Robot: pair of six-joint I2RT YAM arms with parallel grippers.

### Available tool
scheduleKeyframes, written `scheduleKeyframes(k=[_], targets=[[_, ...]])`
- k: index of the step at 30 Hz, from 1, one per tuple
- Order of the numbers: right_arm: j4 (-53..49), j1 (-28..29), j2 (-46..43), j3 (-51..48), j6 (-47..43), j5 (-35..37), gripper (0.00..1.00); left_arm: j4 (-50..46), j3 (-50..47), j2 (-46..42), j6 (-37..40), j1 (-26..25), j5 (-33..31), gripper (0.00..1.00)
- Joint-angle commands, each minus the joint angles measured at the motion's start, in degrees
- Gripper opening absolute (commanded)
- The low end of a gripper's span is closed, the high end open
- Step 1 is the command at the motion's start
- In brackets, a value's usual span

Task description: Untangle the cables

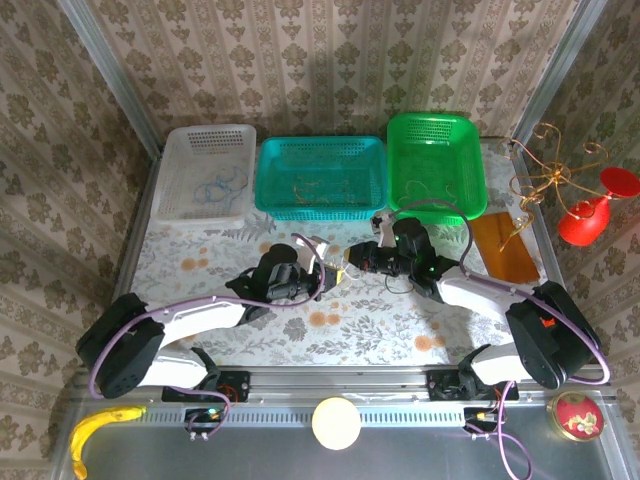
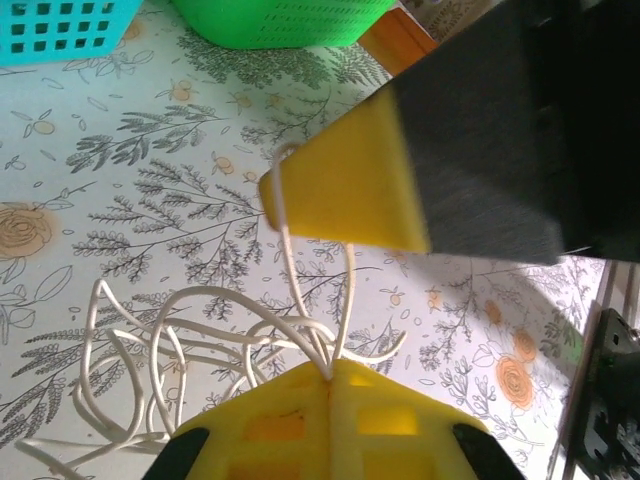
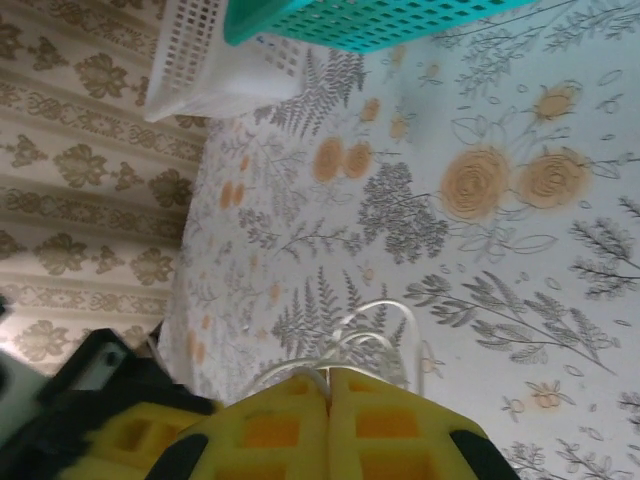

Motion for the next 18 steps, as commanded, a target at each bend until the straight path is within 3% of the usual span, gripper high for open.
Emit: scheduleKeyframes(k=[1, 7, 18], targets=[[-3.6, -0.6, -3.9, 2.9, -3.0, 0.7, 0.00, 2.8, -3.4, 1.5, -2.0, 0.9, 0.4, 0.06], [-10.2, -0.5, -9.1, 4.4, -6.2, 1.4, 0.00, 7.4, -8.6, 1.8, -3.1, 3.5, -0.5, 0.44], [-12.5, -0.6, -10.2, 4.4, -7.5, 1.3, 0.00, 0.9, -7.2, -6.7, -0.5, 4.1, -1.7, 0.68]])
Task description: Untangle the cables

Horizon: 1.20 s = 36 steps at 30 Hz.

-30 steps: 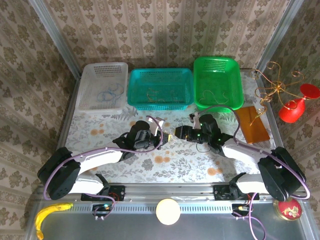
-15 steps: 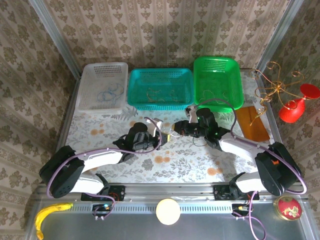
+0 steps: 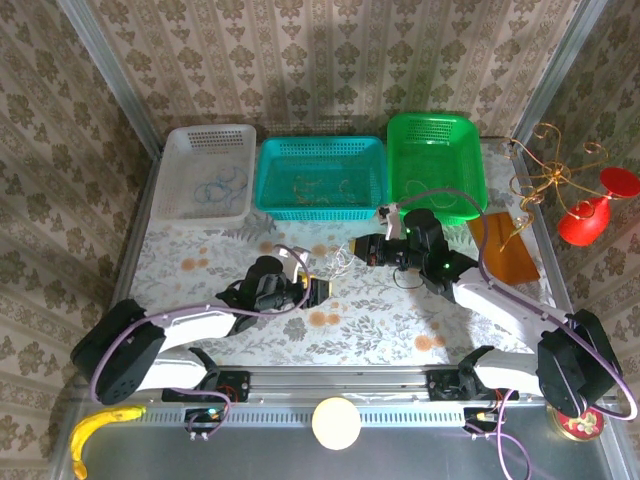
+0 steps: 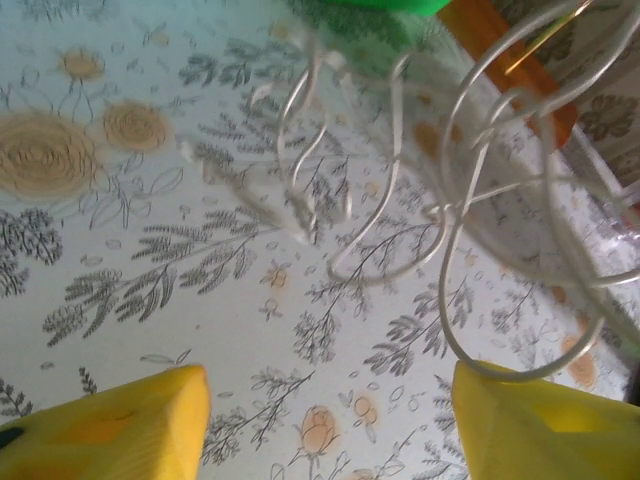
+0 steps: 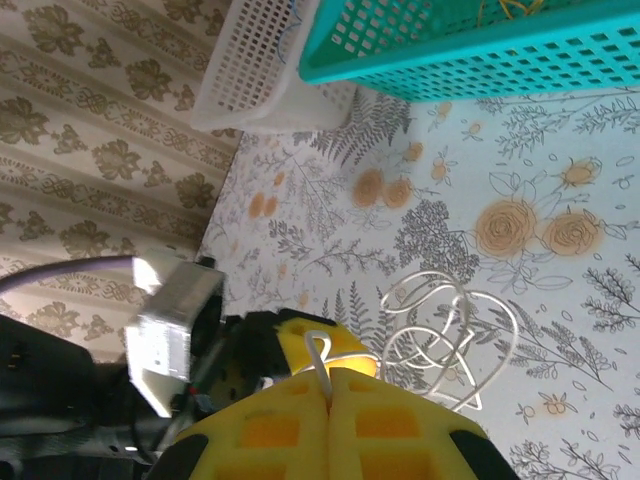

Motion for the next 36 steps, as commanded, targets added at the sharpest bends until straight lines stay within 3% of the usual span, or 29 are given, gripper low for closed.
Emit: scheduleKeyframes(k=[1, 8, 15, 36], targets=[[-1.4, -0.2, -0.8, 0.5, -1.6, 0.8, 0.00, -3.0, 1.8, -3.9, 1.2, 0.3, -1.3, 0.70], [-1.0, -0.2, -0.4, -0.7, -1.4, 0.9, 0.00, -5.5, 0.8, -12.5, -0.9, 0.5, -3.3, 0.77], [-1.1, -0.2, -0.6, -0.6, -1.1, 0.9, 0.00, -6.2, 0.6, -14.1, -0.1, 0.6, -3.0, 0.82], [0.2, 3.1, 0.3, 0.1, 1.2, 1.8, 0.00, 12.3, 8.0, 10.3, -0.9, -1.1, 5.1, 0.87]])
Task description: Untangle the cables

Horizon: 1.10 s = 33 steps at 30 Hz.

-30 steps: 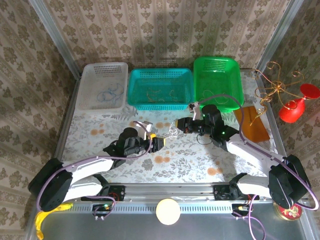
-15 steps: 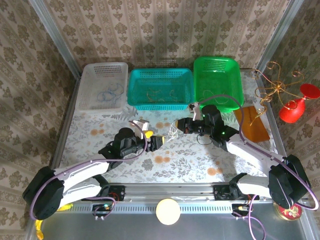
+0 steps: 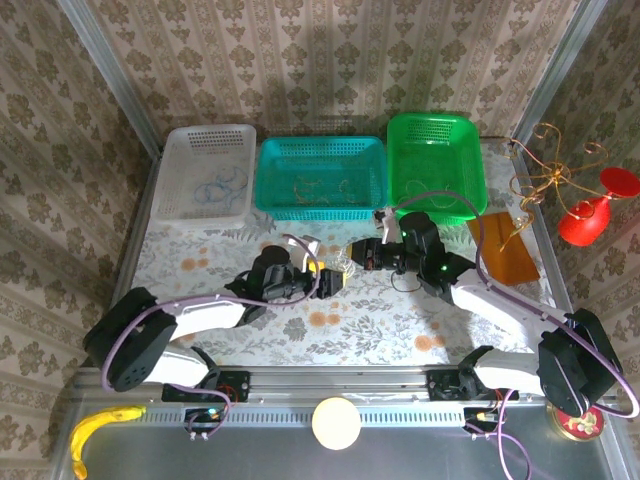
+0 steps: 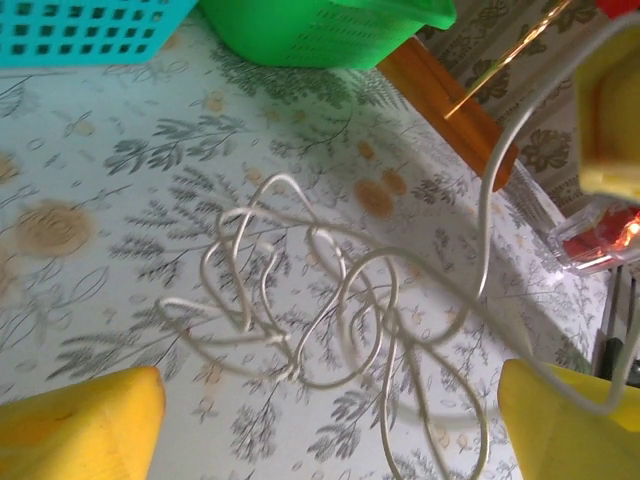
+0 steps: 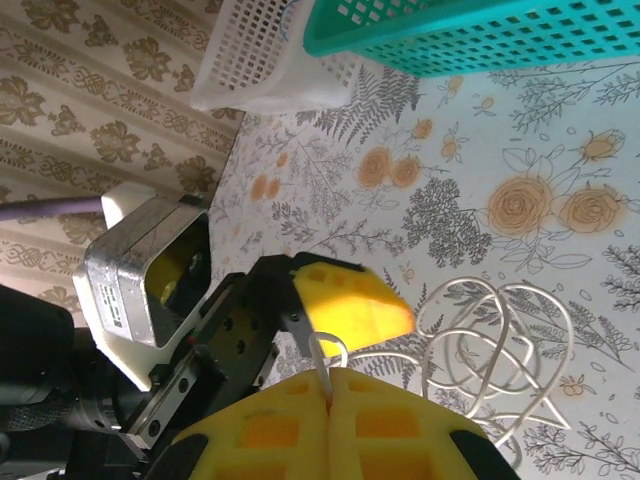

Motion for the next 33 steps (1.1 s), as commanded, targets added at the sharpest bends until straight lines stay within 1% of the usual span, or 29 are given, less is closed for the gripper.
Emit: scheduleKeyframes(k=[1, 3, 6, 7, 10, 11, 13, 14, 17, 22, 27, 31, 33], targets=[[0.8, 0.9, 0.4, 0.4, 0.7, 1.2, 0.00, 6.8, 2.2, 3.9, -1.1, -0.5, 1.6, 0.87], [1.0, 1.2, 0.3, 0.7, 1.1, 1.1, 0.00, 9.5, 2.5, 6.7, -1.8, -0.7, 1.7, 0.86], [0.6, 1.1, -0.4, 1.8, 1.5, 1.2, 0.00, 14.3, 2.2, 10.7, -3.2, -0.7, 2.0, 0.72], [0.1, 1.1, -0.7, 2.5, 1.5, 1.3, 0.00, 16.0, 2.0, 12.0, -3.7, -0.7, 2.1, 0.64], [-1.5, 0.6, -1.7, 5.1, 1.6, 1.5, 0.00, 19.9, 0.6, 14.5, -4.7, -0.6, 2.2, 0.30], [-2.0, 0.3, -2.0, 6.0, 1.8, 1.6, 0.00, 20.9, 0.0, 15.0, -5.1, -0.5, 2.1, 0.21], [-2.5, -0.8, -2.9, 7.6, 2.3, 1.5, 0.00, 22.3, -1.5, 15.4, -5.6, -0.3, 1.8, 0.07], [-2.7, -1.6, -3.4, 8.5, 2.8, 1.3, 0.00, 22.8, -2.4, 15.3, -5.8, -0.2, 1.6, 0.02], [-2.7, -3.5, -4.7, 11.0, 4.1, 0.4, 0.00, 24.6, -5.1, 14.8, -6.3, 0.3, 1.0, 0.00], [-2.6, -5.5, -6.8, 13.8, 5.3, 0.2, 0.00, 25.6, -8.2, 14.4, -6.6, 0.6, 0.3, 0.00], [-2.5, -6.8, -9.0, 14.5, 5.4, 0.6, 0.00, 26.2, -9.8, 14.9, -7.0, 0.8, 0.0, 0.00], [-4.6, -9.3, -9.7, 18.4, 4.9, -0.8, 0.00, 27.6, -10.5, 16.5, -7.5, 0.9, 0.2, 0.01], [-6.1, -9.9, -9.6, 20.7, 4.2, -1.7, 0.00, 29.1, -10.8, 17.5, -8.1, 1.0, 0.3, 0.13]])
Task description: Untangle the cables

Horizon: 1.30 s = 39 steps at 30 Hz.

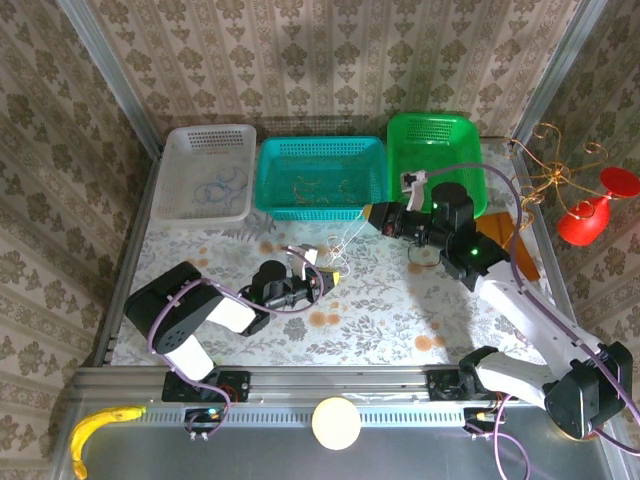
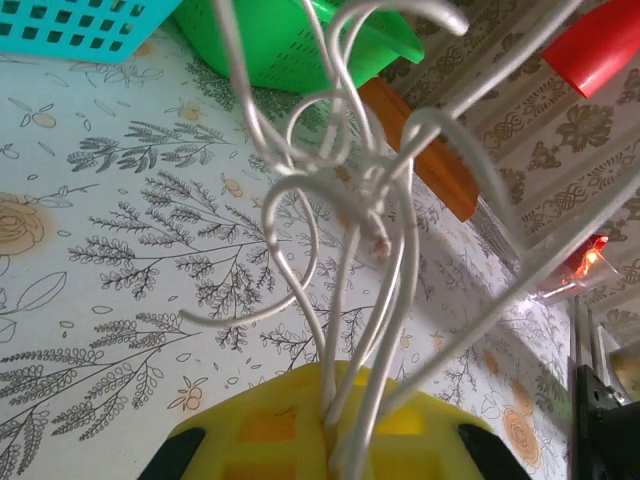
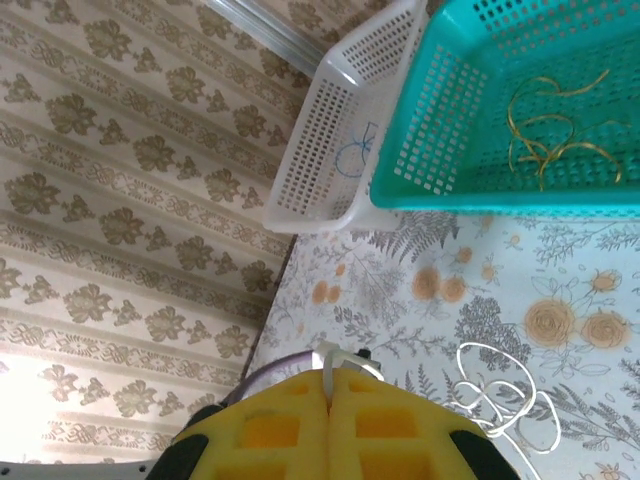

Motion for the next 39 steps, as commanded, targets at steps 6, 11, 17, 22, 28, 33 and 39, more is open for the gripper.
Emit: scheduleKeyframes(k=[6, 11, 17, 22, 28, 33, 39], targets=[[2.0, -1.5, -2.5, 7.8, -2.3, -2.3, 0.00, 2.5, -3.0, 6.1, -4.0, 1.1, -0.4, 0.10], [1.3, -1.6, -3.1, 5.3, -4.1, -2.4, 0.00, 4.8, -3.7, 6.7, -5.3, 1.2, -0.3, 0.08], [-0.1, -1.6, -3.1, 1.3, -7.9, -3.4, 0.00, 3.5, -4.7, 1.6, -6.0, 1.4, -0.5, 0.27], [1.9, -1.6, -1.8, -4.7, -9.4, -5.4, 0.00, -5.9, -5.0, -9.0, -4.6, 1.5, -2.1, 0.46], [3.7, -1.6, -0.8, -9.8, -11.6, -7.1, 0.00, -36.8, 0.4, -29.7, 2.6, 0.9, -7.3, 0.66], [3.9, -1.7, -0.3, -11.0, -12.7, -7.8, 0.00, -54.8, 7.0, -38.3, 7.5, 1.0, -10.7, 0.79], [4.6, -1.7, 0.1, -10.0, -12.1, -9.0, 0.00, -56.1, 8.0, -37.5, 8.6, 1.1, -10.6, 0.85]])
